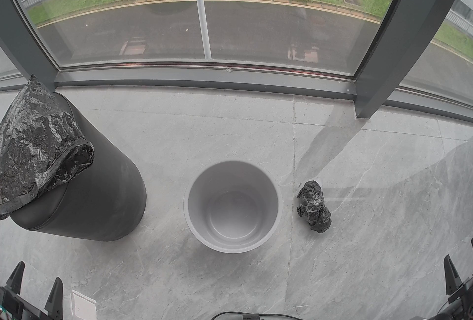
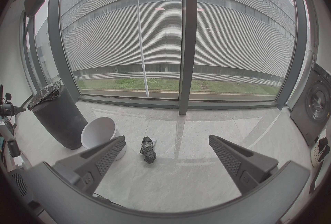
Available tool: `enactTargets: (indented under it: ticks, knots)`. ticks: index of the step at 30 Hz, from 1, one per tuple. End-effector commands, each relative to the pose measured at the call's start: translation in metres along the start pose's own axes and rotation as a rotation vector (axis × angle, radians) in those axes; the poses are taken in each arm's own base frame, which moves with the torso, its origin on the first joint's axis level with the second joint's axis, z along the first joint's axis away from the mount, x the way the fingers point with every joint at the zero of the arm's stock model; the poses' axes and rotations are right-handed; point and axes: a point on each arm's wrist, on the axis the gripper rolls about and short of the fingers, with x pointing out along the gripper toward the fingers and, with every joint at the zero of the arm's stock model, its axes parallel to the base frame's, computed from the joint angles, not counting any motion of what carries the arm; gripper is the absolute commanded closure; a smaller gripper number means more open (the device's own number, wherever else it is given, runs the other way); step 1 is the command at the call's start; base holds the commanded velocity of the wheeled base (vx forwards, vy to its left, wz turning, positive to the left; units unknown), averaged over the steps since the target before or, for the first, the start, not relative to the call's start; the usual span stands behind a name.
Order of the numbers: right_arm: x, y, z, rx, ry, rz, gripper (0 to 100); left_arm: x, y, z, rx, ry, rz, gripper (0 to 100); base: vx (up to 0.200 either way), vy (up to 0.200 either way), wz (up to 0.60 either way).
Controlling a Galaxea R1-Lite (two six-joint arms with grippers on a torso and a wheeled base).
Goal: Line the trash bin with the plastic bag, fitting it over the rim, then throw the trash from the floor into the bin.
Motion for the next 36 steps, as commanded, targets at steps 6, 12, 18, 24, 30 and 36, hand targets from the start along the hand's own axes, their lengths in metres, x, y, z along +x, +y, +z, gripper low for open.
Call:
enactTargets:
  ticks: [6, 12, 18, 24, 30, 36]
  knots:
    - [-0.001, 0.0, 0.001, 0.0, -0.034, 0.001, 0, 0.001, 0.001, -0.005, -0.008, 0.016, 0.02, 0, 0.0, 0.0, 0.0]
    - [-0.009, 0.002, 0.086, 0.042, -0.215, 0.033, 0, 0.001, 0.001, -0.005, 0.002, 0.01, 0.014, 0, 0.0, 0.0, 0.0]
    - [0.017, 0.006, 0.125, 0.052, -0.168, 0.139, 0, 0.001, 0.001, -0.005, -0.001, 0.011, 0.014, 0, 0.0, 0.0, 0.0]
    - [0.065, 0.017, 0.151, 0.165, -0.007, 0.436, 0, -0.009, -0.002, 0.067, -0.099, -0.152, -0.048, 0, 0.0, 0.0, 0.0]
    - [0.102, 0.031, 0.146, 0.219, 0.138, 0.595, 0, -0.009, -0.002, 0.132, -0.112, -0.02, -0.192, 0, 0.0, 0.0, 0.0]
    - [0.111, 0.034, 0.135, 0.293, 0.131, 0.608, 0, 0.023, -0.004, 0.115, 0.192, 0.145, -0.168, 0, 0.0, 0.0, 0.0]
